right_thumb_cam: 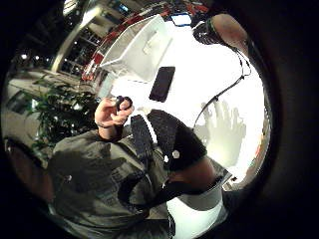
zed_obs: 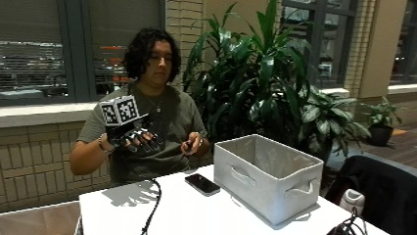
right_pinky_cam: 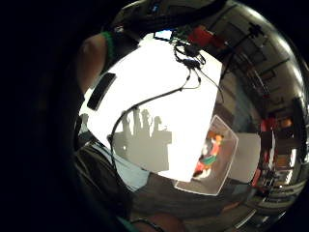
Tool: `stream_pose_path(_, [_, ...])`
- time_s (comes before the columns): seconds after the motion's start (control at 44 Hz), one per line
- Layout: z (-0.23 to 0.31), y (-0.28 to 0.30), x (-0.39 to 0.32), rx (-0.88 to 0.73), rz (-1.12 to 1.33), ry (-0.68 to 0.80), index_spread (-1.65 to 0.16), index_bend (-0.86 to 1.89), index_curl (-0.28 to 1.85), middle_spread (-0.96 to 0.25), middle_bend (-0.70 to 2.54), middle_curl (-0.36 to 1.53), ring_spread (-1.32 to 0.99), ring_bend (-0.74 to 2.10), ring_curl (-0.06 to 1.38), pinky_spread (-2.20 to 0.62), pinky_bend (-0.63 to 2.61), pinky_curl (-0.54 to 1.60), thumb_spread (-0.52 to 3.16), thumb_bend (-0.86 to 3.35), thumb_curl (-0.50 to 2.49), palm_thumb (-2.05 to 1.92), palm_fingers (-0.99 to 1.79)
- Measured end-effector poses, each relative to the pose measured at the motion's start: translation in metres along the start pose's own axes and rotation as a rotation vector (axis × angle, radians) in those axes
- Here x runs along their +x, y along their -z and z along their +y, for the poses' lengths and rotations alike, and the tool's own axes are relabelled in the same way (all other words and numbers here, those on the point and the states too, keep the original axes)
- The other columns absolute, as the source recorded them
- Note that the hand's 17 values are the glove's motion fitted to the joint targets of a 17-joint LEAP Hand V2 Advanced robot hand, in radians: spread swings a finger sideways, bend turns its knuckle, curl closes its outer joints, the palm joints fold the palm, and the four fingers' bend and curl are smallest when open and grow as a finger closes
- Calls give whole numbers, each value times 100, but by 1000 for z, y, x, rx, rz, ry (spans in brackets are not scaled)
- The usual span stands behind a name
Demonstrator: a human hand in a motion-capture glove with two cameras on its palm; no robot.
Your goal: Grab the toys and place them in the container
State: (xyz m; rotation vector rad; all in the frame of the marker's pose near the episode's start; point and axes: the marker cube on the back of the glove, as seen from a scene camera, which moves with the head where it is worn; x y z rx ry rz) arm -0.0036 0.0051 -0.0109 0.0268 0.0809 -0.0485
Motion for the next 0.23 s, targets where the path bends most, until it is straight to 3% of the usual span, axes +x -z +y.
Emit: stream_pose_path(0.227, [4, -6, 11, 17, -31, -17, -39, 47, 43, -17, 36, 47, -26, 70, 35, -1, 58, 31, 128, -4, 22, -5, 17])
